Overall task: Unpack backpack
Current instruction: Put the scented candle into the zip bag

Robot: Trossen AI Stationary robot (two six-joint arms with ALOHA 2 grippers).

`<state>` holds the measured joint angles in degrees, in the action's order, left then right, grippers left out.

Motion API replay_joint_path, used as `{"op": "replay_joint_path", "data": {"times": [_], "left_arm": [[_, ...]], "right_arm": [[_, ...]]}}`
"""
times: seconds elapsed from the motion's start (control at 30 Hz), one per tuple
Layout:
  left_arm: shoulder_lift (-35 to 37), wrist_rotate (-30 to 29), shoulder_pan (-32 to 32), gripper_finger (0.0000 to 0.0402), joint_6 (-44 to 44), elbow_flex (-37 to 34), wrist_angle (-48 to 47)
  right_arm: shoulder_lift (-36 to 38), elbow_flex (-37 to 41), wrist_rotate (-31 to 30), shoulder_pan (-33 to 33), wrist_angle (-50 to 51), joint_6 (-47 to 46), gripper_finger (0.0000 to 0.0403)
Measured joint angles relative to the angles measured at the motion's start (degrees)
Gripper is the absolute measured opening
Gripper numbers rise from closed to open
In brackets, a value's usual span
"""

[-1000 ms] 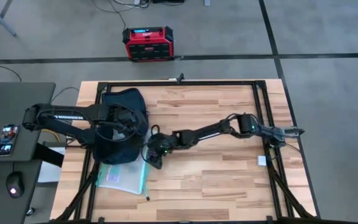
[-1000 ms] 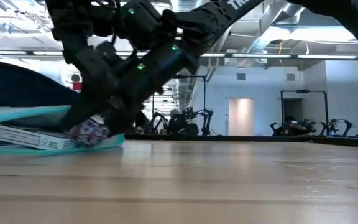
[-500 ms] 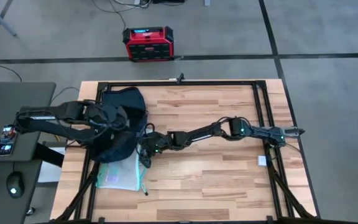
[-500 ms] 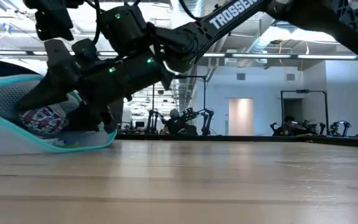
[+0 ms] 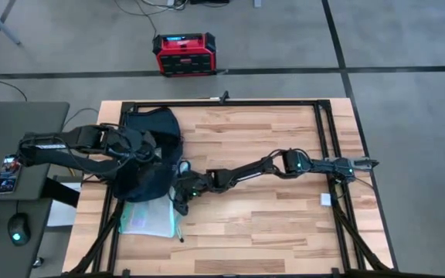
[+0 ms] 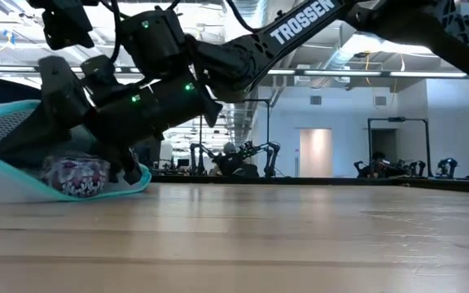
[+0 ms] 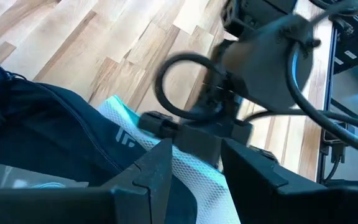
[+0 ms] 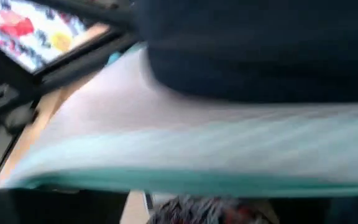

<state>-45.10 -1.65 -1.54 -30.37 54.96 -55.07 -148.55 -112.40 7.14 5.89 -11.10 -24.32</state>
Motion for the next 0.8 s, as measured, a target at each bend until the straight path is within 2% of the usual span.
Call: {"op": "replay_joint_path", "data": {"times": [0.13, 0.6, 0.8], "left_arm": [[0.0, 0.0, 0.0, 0.0125, 0.1, 0.0, 0.0], [0.0, -0.07, 0.0, 0.0125, 0.81, 0.0, -2.85], [0.0, -0.07, 0.0, 0.0125, 0.81, 0.0, -3.75]], "right_arm": [[0.03, 0.0, 0.56, 0.34, 2.56, 2.13, 0.0281], [3.01, -0.04, 0.52, -1.13, 2.61, 2.39, 0.0281], [7.96, -0.06, 0.4, -2.45, 16.82, 6.59, 0.0281]]}}
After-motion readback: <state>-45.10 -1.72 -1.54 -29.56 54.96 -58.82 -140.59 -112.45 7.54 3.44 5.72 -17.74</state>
